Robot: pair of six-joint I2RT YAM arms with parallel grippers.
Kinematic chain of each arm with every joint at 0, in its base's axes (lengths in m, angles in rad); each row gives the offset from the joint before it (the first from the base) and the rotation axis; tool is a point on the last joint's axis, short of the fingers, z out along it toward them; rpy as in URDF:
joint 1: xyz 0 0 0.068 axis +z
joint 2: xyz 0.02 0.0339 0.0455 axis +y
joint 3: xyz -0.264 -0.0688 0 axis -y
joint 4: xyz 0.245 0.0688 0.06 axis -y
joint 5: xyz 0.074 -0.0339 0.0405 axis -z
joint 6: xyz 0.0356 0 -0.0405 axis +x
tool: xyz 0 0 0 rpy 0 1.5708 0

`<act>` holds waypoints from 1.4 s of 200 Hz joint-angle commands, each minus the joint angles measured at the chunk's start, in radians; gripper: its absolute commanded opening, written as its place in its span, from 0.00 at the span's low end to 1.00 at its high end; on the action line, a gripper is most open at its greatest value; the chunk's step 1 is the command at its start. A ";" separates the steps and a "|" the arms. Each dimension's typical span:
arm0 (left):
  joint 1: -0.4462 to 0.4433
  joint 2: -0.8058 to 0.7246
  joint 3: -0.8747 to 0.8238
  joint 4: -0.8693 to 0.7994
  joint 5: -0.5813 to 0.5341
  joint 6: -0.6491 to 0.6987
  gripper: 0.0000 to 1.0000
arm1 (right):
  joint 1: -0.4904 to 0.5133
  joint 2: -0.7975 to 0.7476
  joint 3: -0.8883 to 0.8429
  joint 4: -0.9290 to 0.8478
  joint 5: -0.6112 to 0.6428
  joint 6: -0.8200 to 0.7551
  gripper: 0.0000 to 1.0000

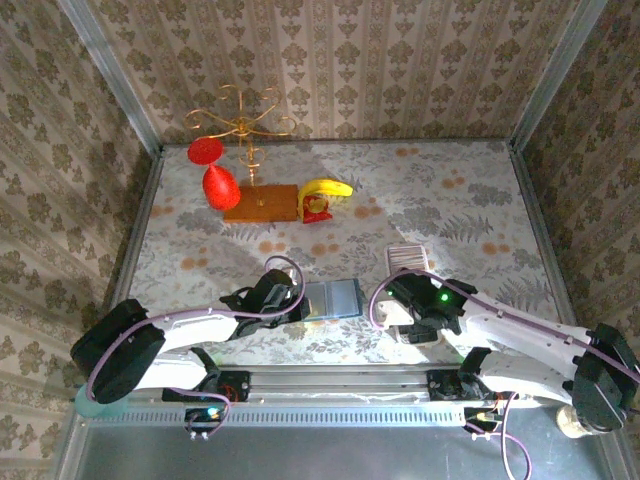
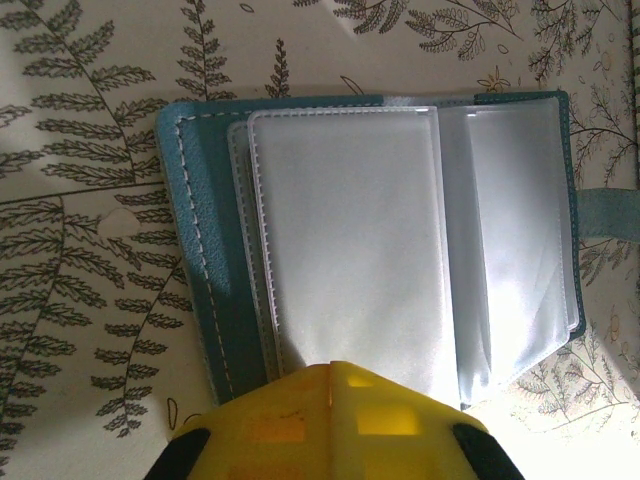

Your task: Put the credit cards into the card holder

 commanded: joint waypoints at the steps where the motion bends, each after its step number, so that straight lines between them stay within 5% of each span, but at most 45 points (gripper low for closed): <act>1: -0.009 0.007 -0.015 0.001 -0.013 -0.011 0.00 | 0.005 0.023 -0.013 0.053 0.038 -0.018 1.00; 34: -0.007 0.002 -0.022 0.000 -0.018 -0.011 0.00 | 0.005 0.042 -0.029 0.120 0.083 -0.056 0.96; 78: -0.007 -0.002 -0.026 0.001 -0.017 -0.012 0.00 | 0.005 0.019 -0.007 0.067 0.070 -0.057 0.71; 126: -0.008 -0.002 -0.029 0.005 -0.018 -0.017 0.00 | 0.006 -0.033 0.000 0.018 0.049 -0.058 0.56; 232: -0.012 0.004 -0.029 0.011 -0.017 -0.024 0.00 | 0.013 -0.076 0.001 -0.015 0.002 -0.045 0.29; 280: -0.017 0.005 -0.027 0.015 -0.017 -0.025 0.00 | 0.014 -0.091 0.007 -0.028 -0.001 -0.058 0.27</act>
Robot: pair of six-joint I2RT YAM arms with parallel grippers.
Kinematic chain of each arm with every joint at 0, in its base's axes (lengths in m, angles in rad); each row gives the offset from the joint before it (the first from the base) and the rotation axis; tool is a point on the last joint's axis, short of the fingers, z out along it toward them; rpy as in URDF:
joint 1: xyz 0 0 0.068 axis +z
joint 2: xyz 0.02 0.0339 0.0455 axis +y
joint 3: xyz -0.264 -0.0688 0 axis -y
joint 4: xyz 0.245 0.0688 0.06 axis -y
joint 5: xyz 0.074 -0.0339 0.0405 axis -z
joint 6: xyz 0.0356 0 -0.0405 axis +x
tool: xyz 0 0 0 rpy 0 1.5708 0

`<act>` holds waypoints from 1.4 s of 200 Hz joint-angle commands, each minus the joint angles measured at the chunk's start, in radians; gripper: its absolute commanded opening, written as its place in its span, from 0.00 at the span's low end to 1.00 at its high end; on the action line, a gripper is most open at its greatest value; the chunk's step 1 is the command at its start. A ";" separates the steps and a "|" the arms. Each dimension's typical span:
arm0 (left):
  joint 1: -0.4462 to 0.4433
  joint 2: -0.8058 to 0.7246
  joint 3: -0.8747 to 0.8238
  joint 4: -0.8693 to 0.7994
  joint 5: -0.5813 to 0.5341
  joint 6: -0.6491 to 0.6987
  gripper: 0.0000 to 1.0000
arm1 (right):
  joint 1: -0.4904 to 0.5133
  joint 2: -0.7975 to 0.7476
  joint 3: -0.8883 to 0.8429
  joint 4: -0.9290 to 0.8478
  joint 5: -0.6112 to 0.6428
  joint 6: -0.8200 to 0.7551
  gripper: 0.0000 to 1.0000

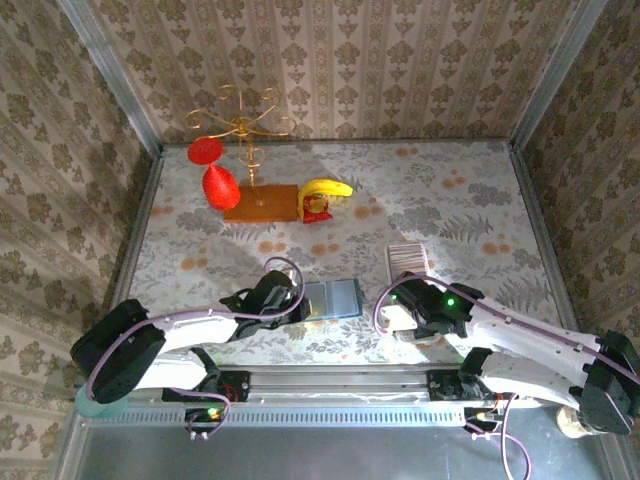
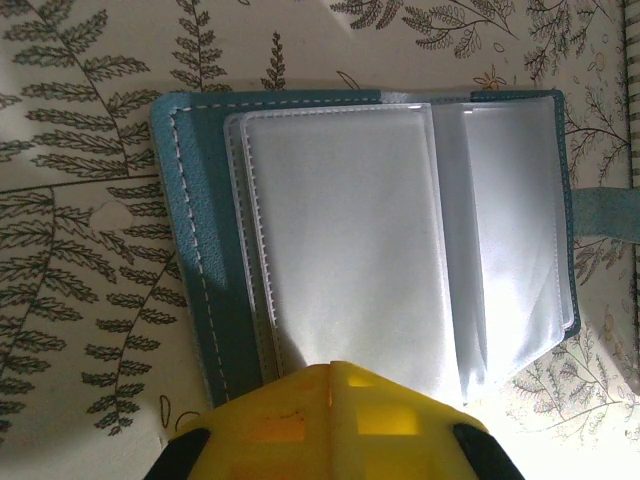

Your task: Put the credit cards into the card holder

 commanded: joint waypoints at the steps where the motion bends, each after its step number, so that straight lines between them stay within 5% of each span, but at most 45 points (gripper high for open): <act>1: -0.010 0.006 -0.014 -0.009 -0.014 -0.011 0.00 | 0.002 -0.021 0.026 0.004 0.014 -0.009 0.27; 150: -0.015 0.007 -0.010 -0.012 -0.015 -0.009 0.00 | 0.004 0.005 0.020 0.028 0.000 -0.061 0.32; 280: -0.020 0.013 -0.018 0.002 -0.023 -0.017 0.00 | 0.010 -0.028 -0.051 0.055 0.007 -0.058 0.52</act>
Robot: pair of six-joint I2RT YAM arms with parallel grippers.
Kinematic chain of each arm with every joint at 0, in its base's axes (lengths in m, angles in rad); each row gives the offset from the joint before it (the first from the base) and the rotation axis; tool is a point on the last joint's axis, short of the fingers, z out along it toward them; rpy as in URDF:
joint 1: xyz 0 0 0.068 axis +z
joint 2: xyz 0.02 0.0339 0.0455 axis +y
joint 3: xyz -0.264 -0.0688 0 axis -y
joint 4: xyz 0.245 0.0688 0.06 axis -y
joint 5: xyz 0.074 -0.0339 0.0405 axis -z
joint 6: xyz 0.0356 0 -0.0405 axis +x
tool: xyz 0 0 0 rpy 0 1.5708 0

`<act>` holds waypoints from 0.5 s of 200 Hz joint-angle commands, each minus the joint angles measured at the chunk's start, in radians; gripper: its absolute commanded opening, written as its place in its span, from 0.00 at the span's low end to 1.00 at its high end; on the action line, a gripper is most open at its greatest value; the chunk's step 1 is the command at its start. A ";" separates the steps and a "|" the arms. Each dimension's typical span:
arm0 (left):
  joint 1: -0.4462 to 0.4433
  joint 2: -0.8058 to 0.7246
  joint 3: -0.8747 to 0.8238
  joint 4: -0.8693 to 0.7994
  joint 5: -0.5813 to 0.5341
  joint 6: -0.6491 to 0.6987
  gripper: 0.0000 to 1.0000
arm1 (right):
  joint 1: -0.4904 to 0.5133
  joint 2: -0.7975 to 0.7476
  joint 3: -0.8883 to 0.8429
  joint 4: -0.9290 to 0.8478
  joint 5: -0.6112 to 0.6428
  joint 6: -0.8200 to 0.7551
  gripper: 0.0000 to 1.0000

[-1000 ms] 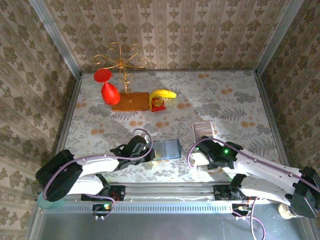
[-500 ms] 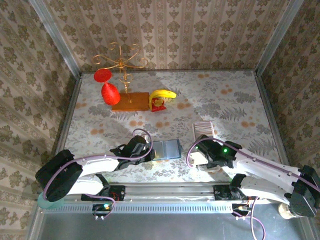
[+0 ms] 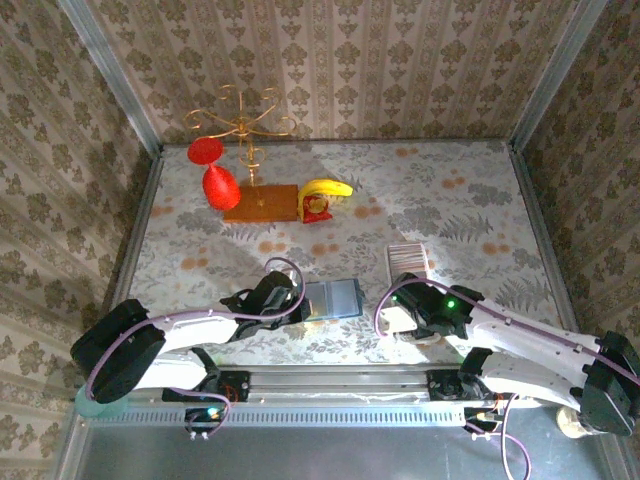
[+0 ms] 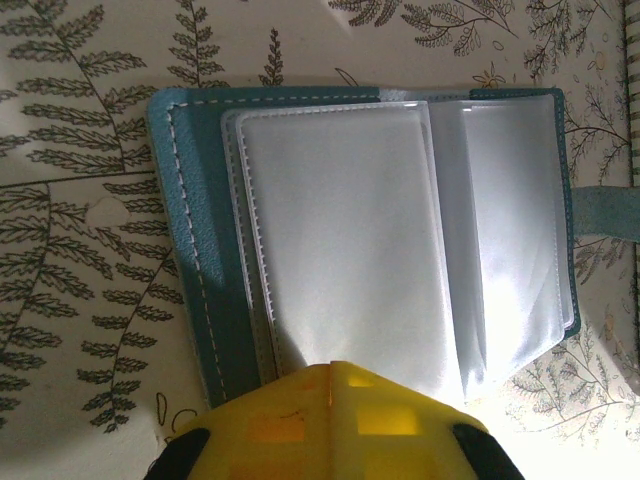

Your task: Put the credit cards into the card holder

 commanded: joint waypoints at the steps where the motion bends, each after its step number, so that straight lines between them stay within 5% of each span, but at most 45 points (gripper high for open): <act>1: -0.009 0.013 -0.017 0.000 -0.015 -0.009 0.00 | 0.007 -0.016 -0.022 0.008 0.006 0.002 0.53; 14: -0.009 0.011 -0.017 -0.002 -0.014 -0.009 0.00 | 0.008 -0.012 -0.023 0.004 0.007 0.009 0.60; 32: -0.009 0.011 -0.019 -0.002 -0.015 -0.011 0.00 | 0.008 -0.015 -0.036 0.013 0.028 0.002 0.89; 50: -0.009 0.011 -0.018 -0.001 -0.017 -0.011 0.00 | 0.008 -0.020 -0.048 0.034 0.036 0.002 1.00; 100: -0.010 0.009 -0.023 0.011 -0.023 -0.014 0.00 | 0.009 0.044 -0.052 0.097 0.054 -0.003 0.93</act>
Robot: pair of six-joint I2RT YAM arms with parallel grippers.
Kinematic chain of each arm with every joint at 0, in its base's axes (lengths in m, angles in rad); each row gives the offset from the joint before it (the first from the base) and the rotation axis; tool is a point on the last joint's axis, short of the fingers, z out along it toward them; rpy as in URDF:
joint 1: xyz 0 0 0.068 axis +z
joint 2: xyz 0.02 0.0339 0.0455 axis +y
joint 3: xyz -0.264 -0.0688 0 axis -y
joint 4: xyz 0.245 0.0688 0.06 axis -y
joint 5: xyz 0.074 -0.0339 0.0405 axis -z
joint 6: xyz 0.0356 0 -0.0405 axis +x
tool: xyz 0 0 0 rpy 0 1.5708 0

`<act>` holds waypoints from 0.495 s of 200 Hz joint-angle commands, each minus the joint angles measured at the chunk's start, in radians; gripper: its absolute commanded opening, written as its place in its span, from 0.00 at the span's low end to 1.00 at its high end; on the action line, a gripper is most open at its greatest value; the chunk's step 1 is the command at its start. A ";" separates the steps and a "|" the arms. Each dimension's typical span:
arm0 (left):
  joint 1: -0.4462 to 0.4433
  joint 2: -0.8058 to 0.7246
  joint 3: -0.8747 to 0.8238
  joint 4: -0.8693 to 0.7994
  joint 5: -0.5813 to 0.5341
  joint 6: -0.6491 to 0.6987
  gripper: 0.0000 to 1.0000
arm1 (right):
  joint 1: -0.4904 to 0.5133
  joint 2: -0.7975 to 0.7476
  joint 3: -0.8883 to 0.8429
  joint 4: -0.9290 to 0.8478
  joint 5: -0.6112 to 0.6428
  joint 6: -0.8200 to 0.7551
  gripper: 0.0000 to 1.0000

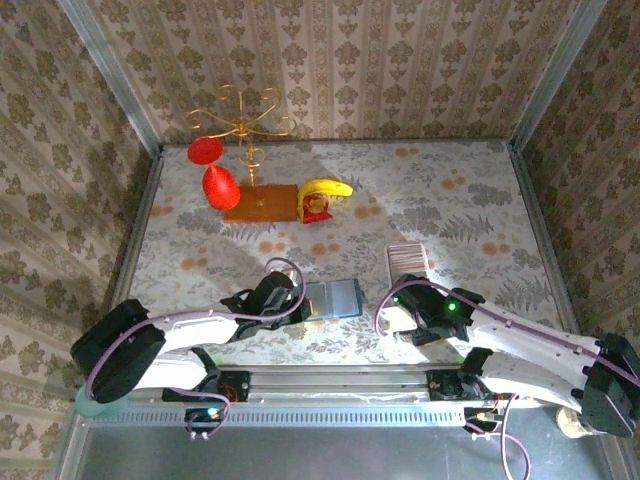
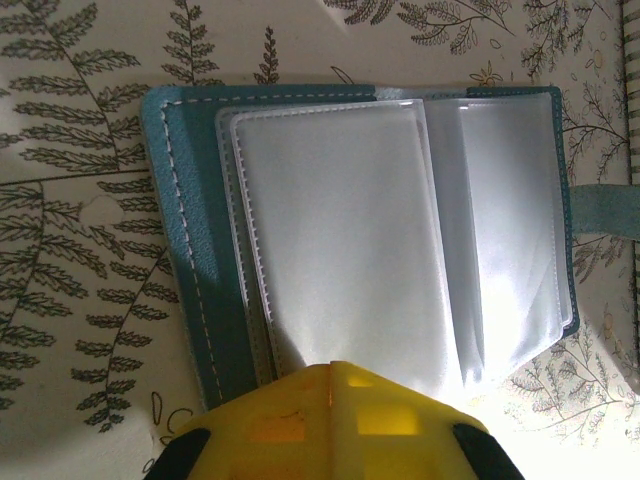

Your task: Put the credit cards into the card holder

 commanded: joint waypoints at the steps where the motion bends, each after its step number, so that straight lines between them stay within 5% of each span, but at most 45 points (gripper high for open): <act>1: -0.009 0.009 -0.023 0.009 -0.020 -0.014 0.00 | 0.008 0.045 -0.020 0.037 0.022 -0.001 0.93; 48: -0.009 0.006 -0.024 0.008 -0.011 -0.011 0.00 | 0.008 0.104 0.018 0.044 0.015 0.003 0.69; 99: -0.012 -0.009 -0.034 0.000 -0.016 -0.013 0.00 | 0.006 0.040 0.016 -0.007 0.034 -0.015 0.56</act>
